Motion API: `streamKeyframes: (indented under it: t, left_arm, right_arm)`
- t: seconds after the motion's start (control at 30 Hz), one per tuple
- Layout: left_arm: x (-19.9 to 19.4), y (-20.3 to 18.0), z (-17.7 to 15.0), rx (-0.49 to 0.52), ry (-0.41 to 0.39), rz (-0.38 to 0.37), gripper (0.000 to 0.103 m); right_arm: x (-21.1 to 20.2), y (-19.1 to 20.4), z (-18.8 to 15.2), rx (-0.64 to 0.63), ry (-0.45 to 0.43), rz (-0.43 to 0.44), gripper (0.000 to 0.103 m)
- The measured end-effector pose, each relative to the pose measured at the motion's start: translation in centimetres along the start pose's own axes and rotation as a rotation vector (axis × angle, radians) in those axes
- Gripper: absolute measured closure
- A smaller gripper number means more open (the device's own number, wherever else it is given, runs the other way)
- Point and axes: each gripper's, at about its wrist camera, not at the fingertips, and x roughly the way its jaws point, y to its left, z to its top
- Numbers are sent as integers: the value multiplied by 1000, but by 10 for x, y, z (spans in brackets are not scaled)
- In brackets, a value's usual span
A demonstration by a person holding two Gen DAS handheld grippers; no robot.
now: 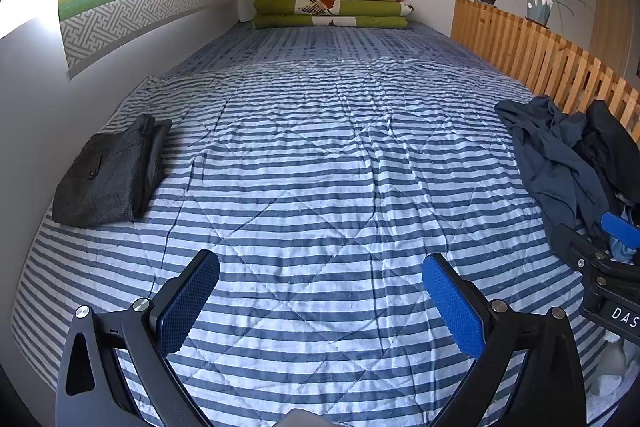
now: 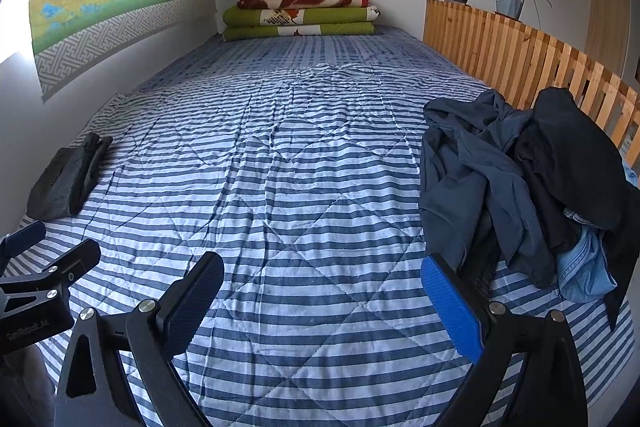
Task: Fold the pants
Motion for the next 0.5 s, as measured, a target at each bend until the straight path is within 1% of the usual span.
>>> streamKeyframes:
  t: [0.5]
  left_arm:
    - [4,-2,-1,-1,6,-1,1]
  right_arm:
    - [1,0,-2,-6,-3,-4,6]
